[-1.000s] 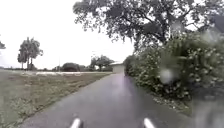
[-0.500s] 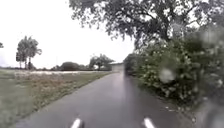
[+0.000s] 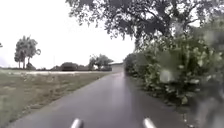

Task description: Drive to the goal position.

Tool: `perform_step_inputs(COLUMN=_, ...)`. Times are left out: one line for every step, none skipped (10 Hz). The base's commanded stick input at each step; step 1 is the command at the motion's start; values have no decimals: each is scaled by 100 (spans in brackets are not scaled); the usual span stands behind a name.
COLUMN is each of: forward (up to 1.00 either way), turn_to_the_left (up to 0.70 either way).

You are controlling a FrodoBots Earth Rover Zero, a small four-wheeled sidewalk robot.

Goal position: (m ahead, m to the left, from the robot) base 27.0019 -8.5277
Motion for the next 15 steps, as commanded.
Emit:
perform_step_inputs(forward=85, turn_to_the_left=0)
perform_step_inputs(forward=85, turn_to_the_left=0)
perform_step_inputs(forward=85, turn_to_the_left=0)
perform_step_inputs(forward=85, turn_to_the_left=0)
perform_step_inputs(forward=85, turn_to_the_left=0)
perform_step_inputs(forward=85, turn_to_the_left=0)
perform_step_inputs(forward=85, turn_to_the_left=6)
perform_step_inputs(forward=85, turn_to_the_left=27)
perform_step_inputs(forward=85, turn_to_the_left=34)
perform_step_inputs(forward=85, turn_to_the_left=17)
perform_step_inputs(forward=85, turn_to_the_left=0)
perform_step_inputs(forward=85, turn_to_the_left=0)
perform_step_inputs(forward=85, turn_to_the_left=0)
perform_step_inputs(forward=85, turn_to_the_left=0)
perform_step_inputs(forward=85, turn_to_the_left=0)
